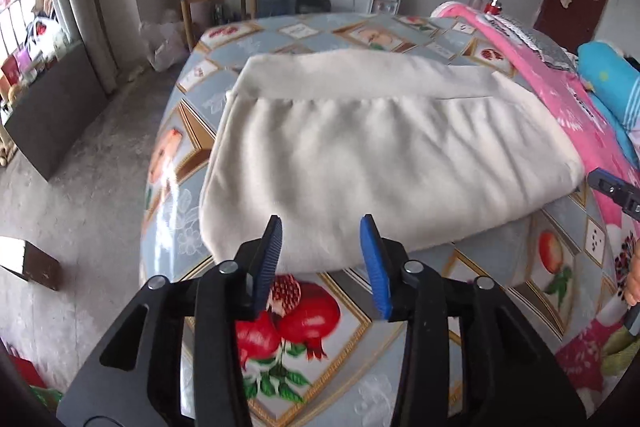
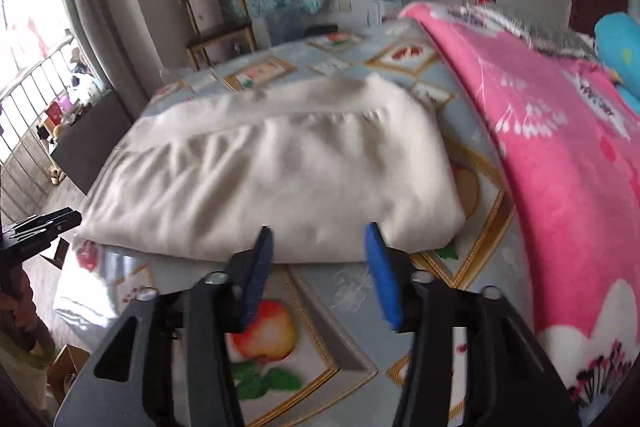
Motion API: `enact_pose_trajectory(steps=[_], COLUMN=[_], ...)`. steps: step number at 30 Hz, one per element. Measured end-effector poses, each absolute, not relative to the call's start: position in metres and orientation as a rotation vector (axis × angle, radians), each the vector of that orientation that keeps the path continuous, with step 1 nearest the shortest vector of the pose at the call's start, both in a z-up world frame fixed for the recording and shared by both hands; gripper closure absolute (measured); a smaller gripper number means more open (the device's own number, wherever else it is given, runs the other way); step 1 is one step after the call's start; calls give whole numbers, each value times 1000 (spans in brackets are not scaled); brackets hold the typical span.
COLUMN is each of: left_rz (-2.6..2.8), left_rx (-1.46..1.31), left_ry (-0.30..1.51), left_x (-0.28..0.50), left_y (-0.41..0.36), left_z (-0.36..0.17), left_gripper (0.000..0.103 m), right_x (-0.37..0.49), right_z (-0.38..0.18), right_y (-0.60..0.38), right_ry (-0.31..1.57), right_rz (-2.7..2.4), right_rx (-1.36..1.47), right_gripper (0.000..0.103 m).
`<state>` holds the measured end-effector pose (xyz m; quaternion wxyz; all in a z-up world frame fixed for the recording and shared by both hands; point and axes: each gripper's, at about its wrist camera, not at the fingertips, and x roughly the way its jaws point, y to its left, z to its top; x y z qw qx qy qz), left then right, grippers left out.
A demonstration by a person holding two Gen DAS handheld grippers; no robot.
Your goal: Fold large clothes
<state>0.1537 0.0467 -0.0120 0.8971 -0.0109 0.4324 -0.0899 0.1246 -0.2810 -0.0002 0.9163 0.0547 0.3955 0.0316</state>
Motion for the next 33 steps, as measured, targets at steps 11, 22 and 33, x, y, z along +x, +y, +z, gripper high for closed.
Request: enact_pose_trajectory(steps=[11, 22, 33], left_rz=[-201, -39, -38], left_rx=[-19, -5, 42], left_ry=[836, 843, 863], left_x=[71, 73, 83], left_y=[-6, -13, -25], left_z=[36, 38, 34], left_gripper=[11, 8, 8], right_x=[46, 37, 53], right_z=[28, 44, 32], right_y=[-217, -196, -198], right_ry=[758, 750, 827], right_rz=[40, -68, -93], right_rx=[84, 14, 54], right_gripper=[13, 7, 7])
